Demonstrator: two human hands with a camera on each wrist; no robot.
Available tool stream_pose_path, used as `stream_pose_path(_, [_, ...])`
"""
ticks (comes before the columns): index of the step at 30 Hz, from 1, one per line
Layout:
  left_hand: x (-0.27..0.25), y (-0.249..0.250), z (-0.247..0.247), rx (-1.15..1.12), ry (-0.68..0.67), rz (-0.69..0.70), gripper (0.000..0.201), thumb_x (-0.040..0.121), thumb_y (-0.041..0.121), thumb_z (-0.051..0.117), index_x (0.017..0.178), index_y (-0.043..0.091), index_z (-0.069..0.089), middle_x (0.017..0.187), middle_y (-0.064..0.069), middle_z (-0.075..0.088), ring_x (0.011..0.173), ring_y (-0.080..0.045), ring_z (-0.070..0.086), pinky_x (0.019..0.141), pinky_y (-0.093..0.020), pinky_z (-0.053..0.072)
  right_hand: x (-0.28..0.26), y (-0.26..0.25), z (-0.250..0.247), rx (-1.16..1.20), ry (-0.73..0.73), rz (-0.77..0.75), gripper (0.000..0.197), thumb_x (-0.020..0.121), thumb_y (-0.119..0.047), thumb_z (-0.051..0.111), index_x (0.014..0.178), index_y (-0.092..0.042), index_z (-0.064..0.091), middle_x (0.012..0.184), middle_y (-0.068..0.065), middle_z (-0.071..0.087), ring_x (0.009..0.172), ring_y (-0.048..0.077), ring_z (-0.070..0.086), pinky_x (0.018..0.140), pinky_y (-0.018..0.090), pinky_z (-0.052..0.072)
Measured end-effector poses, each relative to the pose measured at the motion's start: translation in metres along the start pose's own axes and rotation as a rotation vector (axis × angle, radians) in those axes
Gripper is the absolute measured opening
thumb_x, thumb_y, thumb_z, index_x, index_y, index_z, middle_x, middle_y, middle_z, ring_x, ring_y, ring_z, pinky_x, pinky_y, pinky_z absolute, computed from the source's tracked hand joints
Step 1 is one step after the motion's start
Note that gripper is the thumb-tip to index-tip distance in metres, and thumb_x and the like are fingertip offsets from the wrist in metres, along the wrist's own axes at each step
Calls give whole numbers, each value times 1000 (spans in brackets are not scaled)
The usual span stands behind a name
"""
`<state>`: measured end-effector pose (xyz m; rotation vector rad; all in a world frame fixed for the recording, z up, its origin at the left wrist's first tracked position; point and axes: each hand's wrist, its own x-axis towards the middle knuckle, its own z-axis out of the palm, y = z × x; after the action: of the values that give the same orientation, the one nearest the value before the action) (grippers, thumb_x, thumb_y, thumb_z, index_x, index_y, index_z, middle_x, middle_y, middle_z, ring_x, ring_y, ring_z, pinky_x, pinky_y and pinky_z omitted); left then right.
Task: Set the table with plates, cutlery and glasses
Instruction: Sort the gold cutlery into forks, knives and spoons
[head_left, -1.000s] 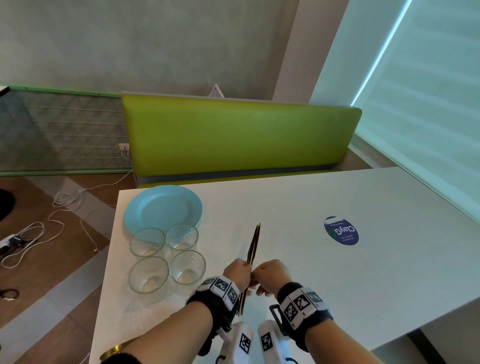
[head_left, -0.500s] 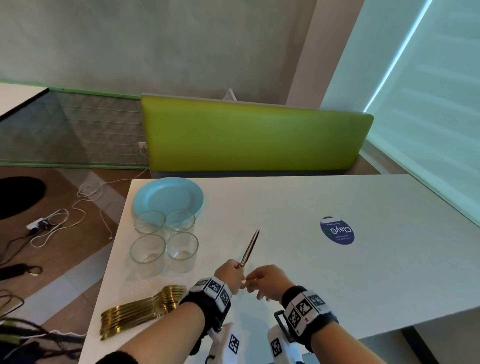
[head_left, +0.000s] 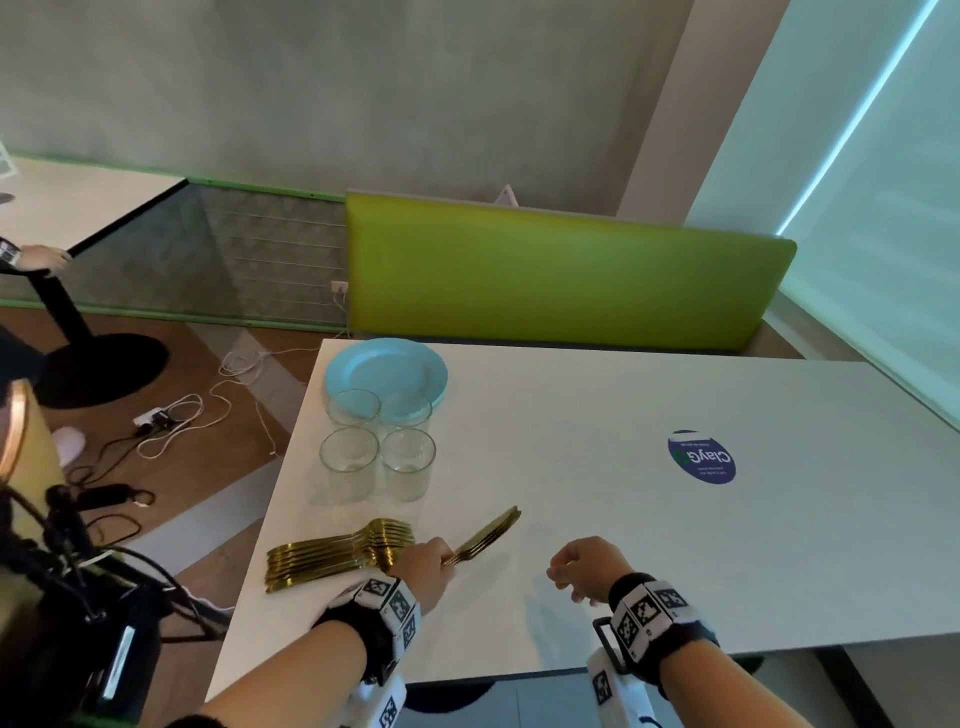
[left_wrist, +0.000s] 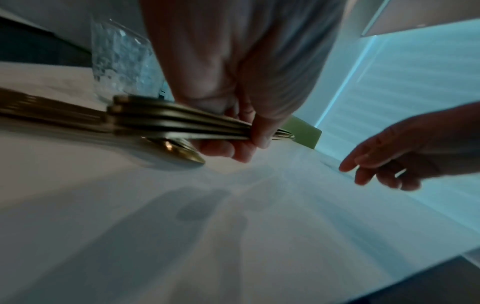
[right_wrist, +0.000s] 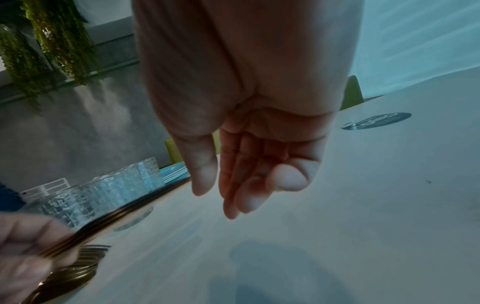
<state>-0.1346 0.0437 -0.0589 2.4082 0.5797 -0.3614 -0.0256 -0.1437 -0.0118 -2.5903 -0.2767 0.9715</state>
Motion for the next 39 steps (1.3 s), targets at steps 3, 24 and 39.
stream_pose_path(3, [-12, -24, 1, 37, -40, 37, 30, 98, 22, 43, 121, 9, 56, 108, -5, 58, 106, -20, 58, 86, -26, 43, -8, -4, 5, 7, 29, 19, 16, 89, -22, 58, 74, -22, 57, 72, -8, 61, 55, 4, 54, 44, 15, 41])
stream_pose_path(24, [-39, -135, -20, 417, 64, 131, 34, 100, 12, 30, 127, 11, 50, 127, -8, 49, 123, -24, 41, 95, -32, 40, -61, -45, 78, -85, 194, 20, 16, 87, -23, 62, 102, -17, 67, 116, 6, 67, 85, 12, 52, 93, 26, 50])
stream_pose_path(39, [-30, -128, -23, 285, 99, 348, 61, 94, -3, 33, 142, 35, 38, 114, -6, 55, 111, -20, 52, 95, -29, 44, -50, -54, 95, -30, 176, 47, 7, 86, -22, 65, 88, -21, 59, 94, -1, 58, 83, 13, 54, 86, 23, 50])
